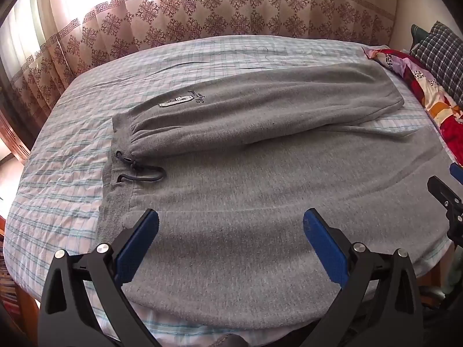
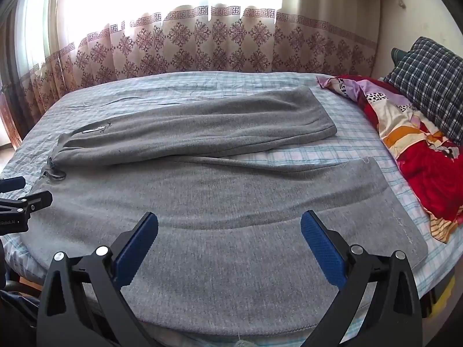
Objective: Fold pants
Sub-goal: 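Move both open tools over the grey sweatpants toward the waistband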
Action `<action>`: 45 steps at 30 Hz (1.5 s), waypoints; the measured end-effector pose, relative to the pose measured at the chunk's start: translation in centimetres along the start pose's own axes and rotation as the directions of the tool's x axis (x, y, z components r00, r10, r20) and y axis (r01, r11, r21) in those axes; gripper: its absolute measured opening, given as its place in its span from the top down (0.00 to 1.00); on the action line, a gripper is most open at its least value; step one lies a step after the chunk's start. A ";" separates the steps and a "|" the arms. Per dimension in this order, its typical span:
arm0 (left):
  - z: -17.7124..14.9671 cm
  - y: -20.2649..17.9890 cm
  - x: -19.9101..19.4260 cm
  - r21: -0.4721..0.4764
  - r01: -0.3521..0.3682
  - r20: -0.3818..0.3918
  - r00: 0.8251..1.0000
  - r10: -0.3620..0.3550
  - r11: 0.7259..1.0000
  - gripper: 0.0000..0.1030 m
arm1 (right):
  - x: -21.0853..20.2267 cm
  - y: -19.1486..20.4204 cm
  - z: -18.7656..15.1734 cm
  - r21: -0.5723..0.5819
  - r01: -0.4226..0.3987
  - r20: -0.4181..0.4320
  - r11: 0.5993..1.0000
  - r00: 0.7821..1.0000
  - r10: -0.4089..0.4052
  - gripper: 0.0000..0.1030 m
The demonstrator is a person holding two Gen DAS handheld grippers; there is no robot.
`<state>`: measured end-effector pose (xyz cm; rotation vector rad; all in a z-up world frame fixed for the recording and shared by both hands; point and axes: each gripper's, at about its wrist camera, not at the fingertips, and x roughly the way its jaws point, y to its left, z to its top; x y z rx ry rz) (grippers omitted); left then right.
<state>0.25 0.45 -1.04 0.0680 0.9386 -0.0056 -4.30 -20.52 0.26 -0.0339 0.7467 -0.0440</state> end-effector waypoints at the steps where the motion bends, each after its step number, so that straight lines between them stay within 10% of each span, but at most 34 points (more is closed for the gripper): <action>1: 0.0 0.0 0.0 0.001 0.000 -0.001 1.000 0.000 1.000 0.02 | 0.0 0.0 0.1 0.001 0.001 -0.001 1.000 1.000 -0.001 0.05; 45: -1.7 1.1 4.9 -0.022 0.011 -0.194 0.981 -0.015 1.000 0.02 | 3.1 0.0 -1.1 0.008 0.002 -0.126 1.000 0.992 -0.001 0.05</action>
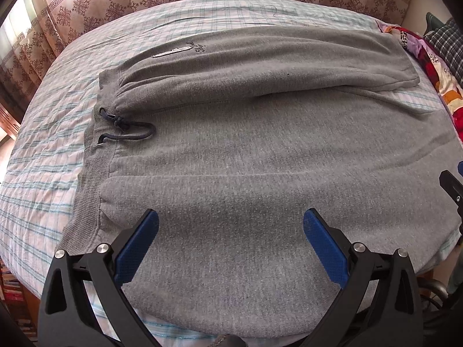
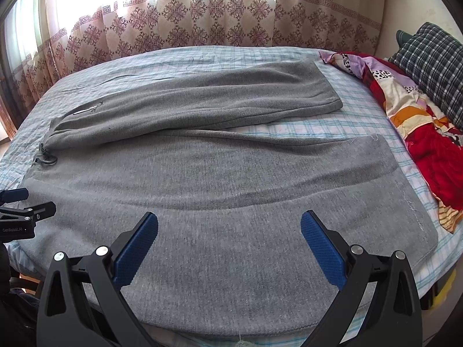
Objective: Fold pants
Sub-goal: 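Move both open tools over the grey sweatpants toward the waistband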
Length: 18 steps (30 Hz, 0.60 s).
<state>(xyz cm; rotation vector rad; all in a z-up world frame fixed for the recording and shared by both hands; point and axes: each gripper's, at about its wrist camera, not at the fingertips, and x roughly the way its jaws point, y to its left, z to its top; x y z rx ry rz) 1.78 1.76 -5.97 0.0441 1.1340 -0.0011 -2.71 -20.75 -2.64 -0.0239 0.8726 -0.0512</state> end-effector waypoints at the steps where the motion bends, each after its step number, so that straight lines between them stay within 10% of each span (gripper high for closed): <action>1: 0.0 0.1 0.3 -0.003 0.002 -0.012 1.000 -0.002 1.000 0.02 | 0.2 0.1 0.0 -0.004 0.000 -0.008 1.000 1.000 0.000 0.05; 18: -1.8 1.4 2.4 -0.007 0.090 -0.145 0.985 -0.090 0.996 0.02 | 4.1 1.1 -2.9 -0.077 -0.037 -0.301 0.996 0.954 0.012 0.05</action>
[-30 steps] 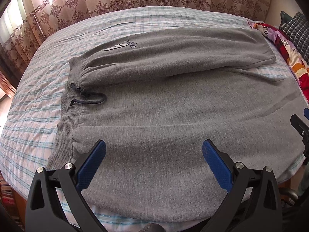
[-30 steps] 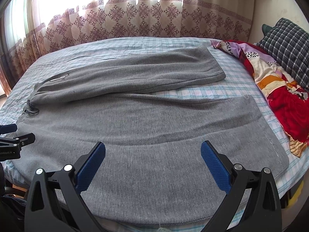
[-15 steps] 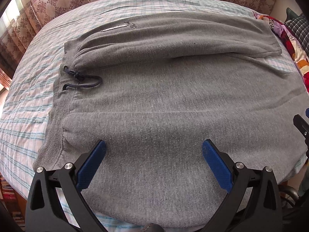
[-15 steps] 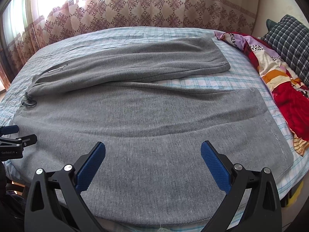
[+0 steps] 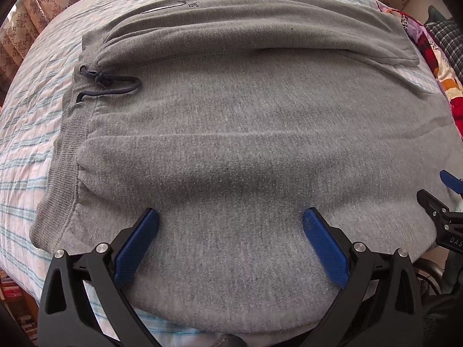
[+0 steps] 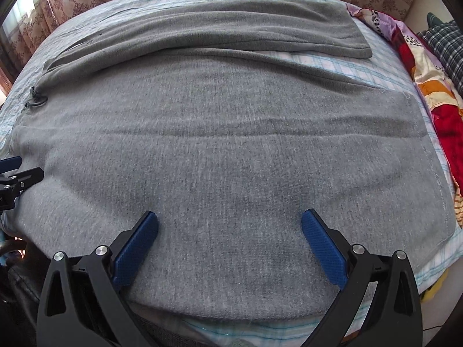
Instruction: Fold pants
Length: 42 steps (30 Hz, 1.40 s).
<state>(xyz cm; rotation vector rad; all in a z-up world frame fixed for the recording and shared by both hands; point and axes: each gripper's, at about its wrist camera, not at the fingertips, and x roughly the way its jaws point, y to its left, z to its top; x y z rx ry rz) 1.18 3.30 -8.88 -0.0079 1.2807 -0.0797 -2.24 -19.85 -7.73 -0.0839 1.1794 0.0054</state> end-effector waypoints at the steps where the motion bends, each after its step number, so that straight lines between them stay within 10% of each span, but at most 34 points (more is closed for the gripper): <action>1: -0.2 0.2 0.0 0.002 0.010 -0.004 1.000 -0.010 1.000 0.02 | -0.1 0.0 -0.3 -0.010 -0.007 -0.009 1.000 1.000 0.007 0.05; 17: 0.5 1.3 -2.2 0.058 0.024 -0.001 1.000 -0.024 0.998 0.02 | -1.5 -0.9 0.1 -0.071 -0.098 -0.091 0.993 0.992 0.092 0.05; 42: 16.2 4.7 -0.1 -0.039 -0.095 0.107 0.989 0.099 0.995 0.02 | -0.4 -16.0 21.6 0.148 0.041 0.209 0.988 0.975 -0.071 0.05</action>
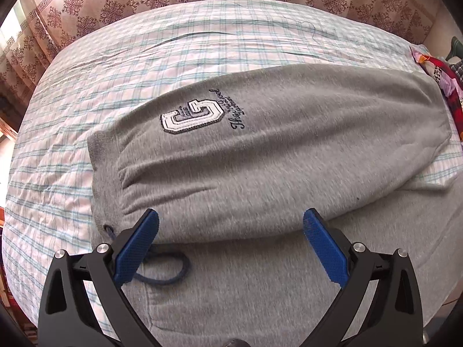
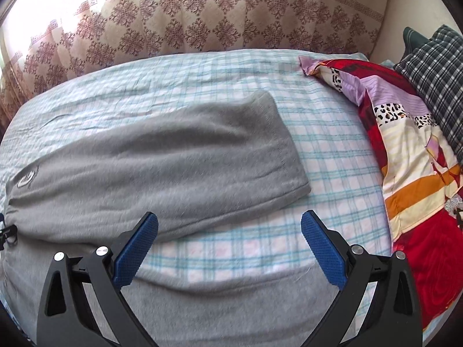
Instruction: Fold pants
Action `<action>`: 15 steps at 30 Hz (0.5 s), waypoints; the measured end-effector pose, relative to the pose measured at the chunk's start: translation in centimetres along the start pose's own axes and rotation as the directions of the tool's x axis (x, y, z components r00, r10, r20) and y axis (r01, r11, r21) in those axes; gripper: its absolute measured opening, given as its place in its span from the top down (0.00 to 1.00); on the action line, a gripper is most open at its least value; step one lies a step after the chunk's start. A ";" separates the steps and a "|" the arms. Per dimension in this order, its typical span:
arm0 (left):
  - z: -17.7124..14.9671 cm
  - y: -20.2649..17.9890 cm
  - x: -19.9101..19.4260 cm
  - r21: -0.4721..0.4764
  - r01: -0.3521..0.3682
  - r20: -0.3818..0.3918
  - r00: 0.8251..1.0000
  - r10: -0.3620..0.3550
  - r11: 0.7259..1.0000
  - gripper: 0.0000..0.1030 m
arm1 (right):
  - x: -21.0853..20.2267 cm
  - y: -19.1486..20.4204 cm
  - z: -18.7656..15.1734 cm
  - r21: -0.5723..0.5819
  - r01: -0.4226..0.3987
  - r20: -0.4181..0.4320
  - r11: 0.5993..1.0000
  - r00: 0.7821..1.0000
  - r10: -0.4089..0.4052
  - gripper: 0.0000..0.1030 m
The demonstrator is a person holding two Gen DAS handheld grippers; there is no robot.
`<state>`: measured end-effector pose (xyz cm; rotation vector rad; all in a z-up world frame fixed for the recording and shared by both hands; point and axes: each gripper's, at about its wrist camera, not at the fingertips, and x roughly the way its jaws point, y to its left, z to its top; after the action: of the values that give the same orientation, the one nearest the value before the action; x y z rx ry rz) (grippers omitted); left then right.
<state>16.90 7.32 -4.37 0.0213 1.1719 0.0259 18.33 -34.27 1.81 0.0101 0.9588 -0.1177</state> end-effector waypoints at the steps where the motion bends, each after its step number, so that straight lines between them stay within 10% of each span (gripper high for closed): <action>1: 0.6 0.4 0.4 -0.008 -0.005 -0.002 1.000 0.004 1.000 0.02 | 0.5 -0.7 1.2 0.020 -0.007 0.007 1.000 1.000 0.007 0.05; 15: 6.1 2.8 5.0 -0.054 -0.046 -0.037 0.998 0.044 0.997 0.02 | 12.3 -5.4 14.0 0.209 -0.063 -0.042 0.976 0.996 0.074 0.05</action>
<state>24.43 10.25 -6.49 -0.0008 1.2063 0.0989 36.18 -41.68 -0.01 0.2395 0.9914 -0.1541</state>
